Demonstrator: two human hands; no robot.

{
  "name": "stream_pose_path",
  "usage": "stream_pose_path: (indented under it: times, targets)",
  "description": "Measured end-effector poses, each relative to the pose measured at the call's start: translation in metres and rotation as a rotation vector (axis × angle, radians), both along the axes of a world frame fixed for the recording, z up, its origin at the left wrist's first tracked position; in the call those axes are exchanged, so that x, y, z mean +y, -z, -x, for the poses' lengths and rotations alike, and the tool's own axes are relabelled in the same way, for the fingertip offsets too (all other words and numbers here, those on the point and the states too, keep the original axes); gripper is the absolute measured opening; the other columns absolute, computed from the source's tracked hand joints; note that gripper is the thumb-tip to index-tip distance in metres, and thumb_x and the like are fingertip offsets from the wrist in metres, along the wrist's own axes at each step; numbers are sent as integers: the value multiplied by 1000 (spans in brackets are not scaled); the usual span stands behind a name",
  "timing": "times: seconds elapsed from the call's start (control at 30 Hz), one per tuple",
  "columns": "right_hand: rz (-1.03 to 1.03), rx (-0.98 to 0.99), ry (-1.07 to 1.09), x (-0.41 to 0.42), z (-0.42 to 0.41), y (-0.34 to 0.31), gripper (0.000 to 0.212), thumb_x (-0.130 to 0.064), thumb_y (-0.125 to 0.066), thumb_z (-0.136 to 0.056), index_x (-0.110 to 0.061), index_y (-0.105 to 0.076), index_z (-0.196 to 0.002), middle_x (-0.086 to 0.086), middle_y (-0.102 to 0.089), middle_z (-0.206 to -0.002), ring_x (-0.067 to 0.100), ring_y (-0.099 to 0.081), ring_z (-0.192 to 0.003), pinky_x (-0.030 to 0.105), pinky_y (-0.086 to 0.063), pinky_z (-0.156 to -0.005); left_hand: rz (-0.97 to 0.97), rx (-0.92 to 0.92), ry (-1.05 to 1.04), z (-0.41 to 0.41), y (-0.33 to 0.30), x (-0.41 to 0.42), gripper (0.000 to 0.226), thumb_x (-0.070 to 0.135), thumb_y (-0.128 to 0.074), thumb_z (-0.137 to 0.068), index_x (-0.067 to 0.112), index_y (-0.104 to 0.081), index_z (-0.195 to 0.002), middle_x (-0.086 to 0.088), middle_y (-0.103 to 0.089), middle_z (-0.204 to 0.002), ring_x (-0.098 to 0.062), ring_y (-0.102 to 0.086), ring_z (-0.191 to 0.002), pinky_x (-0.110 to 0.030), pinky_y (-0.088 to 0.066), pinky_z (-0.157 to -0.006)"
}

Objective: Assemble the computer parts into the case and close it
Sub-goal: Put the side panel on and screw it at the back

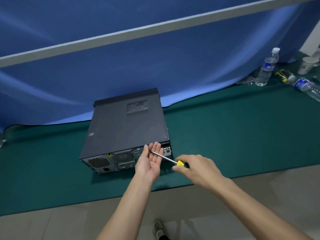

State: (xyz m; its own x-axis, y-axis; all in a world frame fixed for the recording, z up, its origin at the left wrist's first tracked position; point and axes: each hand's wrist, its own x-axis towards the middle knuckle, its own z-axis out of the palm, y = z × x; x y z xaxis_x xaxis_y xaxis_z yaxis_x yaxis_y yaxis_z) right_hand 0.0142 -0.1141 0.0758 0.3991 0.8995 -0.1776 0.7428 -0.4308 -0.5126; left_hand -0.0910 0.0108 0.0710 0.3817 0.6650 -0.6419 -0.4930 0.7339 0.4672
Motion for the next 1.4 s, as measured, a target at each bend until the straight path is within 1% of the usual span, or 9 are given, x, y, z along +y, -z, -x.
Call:
stream_pose_path:
  times: [0.27,0.33,0.47,0.53,0.73,0.9,1.0,1.3,1.4]
  targets:
    - [76,71,68,-8,-10,20,37,-57,-50,-89,-22,-56,-79,-7,-54,-61,13,-50,-60,27,-33,-52,-36,110,91,-19,24,-8,30,18,-40,-101,-3,-56,-88,-18,-64,-98,-26,-61,-92,-41,-48,-84]
    - [102,156,103,-8,-11,27,41,-56,-52,-89,-17,-55,-76,-3,-61,-64,17,-54,-59,27,-38,-54,-44,155,115,-25,28,-9,31,19,-39,-102,-3,-56,-88,-18,-62,-101,-27,-61,-94,-41,-48,-83]
    - [125,347,207,-6,-7,42,43,-52,-53,-91,-14,-56,-71,0,-67,-61,9,-50,-36,23,-40,-48,-27,203,184,-34,36,-7,36,19,-33,-104,-2,-56,-85,-16,-63,-95,-27,-59,-98,-41,-47,-85]
    - [109,433,269,-5,-2,50,43,-50,-52,-92,-12,-57,-71,1,-67,-59,8,-49,-33,21,-38,-46,-2,194,215,-37,38,-4,35,16,-32,-104,-2,-57,-86,-15,-63,-91,-28,-58,-98,-40,-47,-86]
    - [60,566,377,6,16,62,46,-47,-49,-94,-7,-58,-73,12,-70,-65,17,-59,-46,29,-50,-57,32,227,283,-42,45,12,29,12,-36,-102,1,-60,-88,-9,-67,-79,-20,-63,-77,-36,-48,-86]
    - [50,603,403,15,25,64,42,-41,-43,-98,-4,-59,-87,17,-69,-87,34,-65,-81,41,-53,-79,45,225,311,-44,46,20,27,13,-40,-101,1,-61,-88,-5,-69,-61,-16,-63,-73,-32,-48,-82]
    - [41,622,405,17,29,63,43,-40,-41,-99,-3,-60,-90,17,-68,-89,35,-64,-84,41,-52,-81,45,223,310,-47,46,22,28,14,-40,-101,0,-61,-89,-6,-69,-62,-17,-63,-73,-32,-49,-86]
    - [15,637,426,22,33,63,44,-42,-40,-99,-3,-59,-87,16,-68,-87,34,-64,-81,43,-53,-78,20,254,318,-47,42,25,29,14,-39,-102,-2,-61,-90,-6,-70,-64,-17,-64,-73,-32,-52,-66]
    - [12,640,439,23,35,64,43,-42,-40,-99,-6,-58,-86,15,-68,-87,33,-65,-81,43,-53,-79,4,278,324,-48,43,25,29,14,-39,-102,-2,-61,-91,-6,-70,-64,-17,-65,-72,-32,-54,-74]
